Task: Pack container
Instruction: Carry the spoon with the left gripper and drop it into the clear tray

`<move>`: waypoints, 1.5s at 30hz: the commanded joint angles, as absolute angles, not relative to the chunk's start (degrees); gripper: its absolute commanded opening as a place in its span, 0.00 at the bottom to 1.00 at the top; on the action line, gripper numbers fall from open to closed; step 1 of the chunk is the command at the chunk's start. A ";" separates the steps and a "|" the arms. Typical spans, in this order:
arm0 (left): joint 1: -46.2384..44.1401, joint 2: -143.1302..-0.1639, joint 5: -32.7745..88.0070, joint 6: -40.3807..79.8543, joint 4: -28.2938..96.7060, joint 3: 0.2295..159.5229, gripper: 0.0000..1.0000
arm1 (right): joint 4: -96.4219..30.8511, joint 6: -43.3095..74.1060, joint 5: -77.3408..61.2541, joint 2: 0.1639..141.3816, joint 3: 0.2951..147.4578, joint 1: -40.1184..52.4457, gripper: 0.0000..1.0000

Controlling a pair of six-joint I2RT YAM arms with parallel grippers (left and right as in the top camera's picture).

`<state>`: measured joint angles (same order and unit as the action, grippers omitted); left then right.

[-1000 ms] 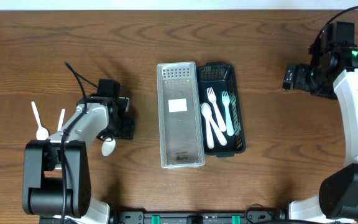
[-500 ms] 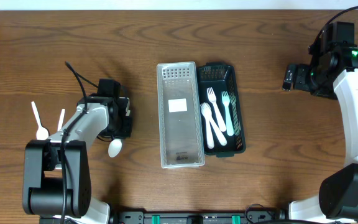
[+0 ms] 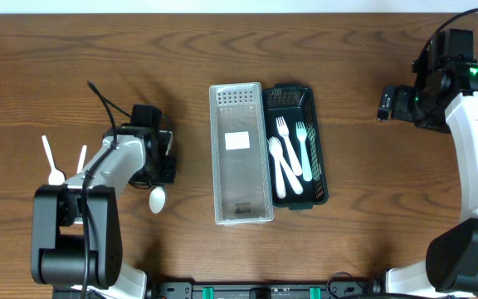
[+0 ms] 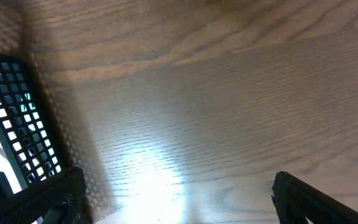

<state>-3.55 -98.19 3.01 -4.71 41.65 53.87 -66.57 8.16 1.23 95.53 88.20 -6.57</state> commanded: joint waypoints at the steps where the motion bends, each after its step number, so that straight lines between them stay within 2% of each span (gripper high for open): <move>1: -4.54 -95.55 1.48 -3.60 45.23 59.13 0.06 | -66.61 8.95 1.04 95.68 87.85 -6.70 0.99; 10: -15.90 -84.03 1.50 3.44 55.88 72.82 0.06 | -66.46 8.95 1.04 95.68 87.85 -6.70 0.99; 16: -27.51 -82.02 1.50 20.67 52.66 73.54 0.06 | -66.30 8.95 1.04 95.68 87.85 -6.70 0.99; 21: -34.46 -85.80 1.45 25.50 47.70 73.14 0.06 | -66.22 8.95 1.04 95.68 87.85 -6.70 0.99; 32: -35.59 -98.13 1.48 27.70 47.22 73.14 0.08 | -66.52 8.95 1.02 95.68 87.85 -6.70 0.99; 34: -35.59 -98.21 1.48 27.55 47.09 73.17 0.30 | -66.59 8.95 1.02 95.68 87.85 -6.70 0.99; 35: -35.59 -97.95 1.48 26.83 46.92 73.23 0.37 | -66.59 8.95 1.02 95.68 87.85 -6.70 0.99; 41: -35.44 -93.43 1.43 15.84 47.51 75.48 0.54 | -66.59 8.95 1.02 95.68 87.85 -6.70 0.99; 43: -34.50 -89.93 0.38 12.73 48.42 76.47 0.66 | -66.61 8.95 1.02 95.68 87.85 -6.70 0.99; 45: -32.67 -86.74 -1.98 11.09 50.04 77.17 0.74 | -66.63 8.95 1.02 95.68 87.85 -6.70 0.99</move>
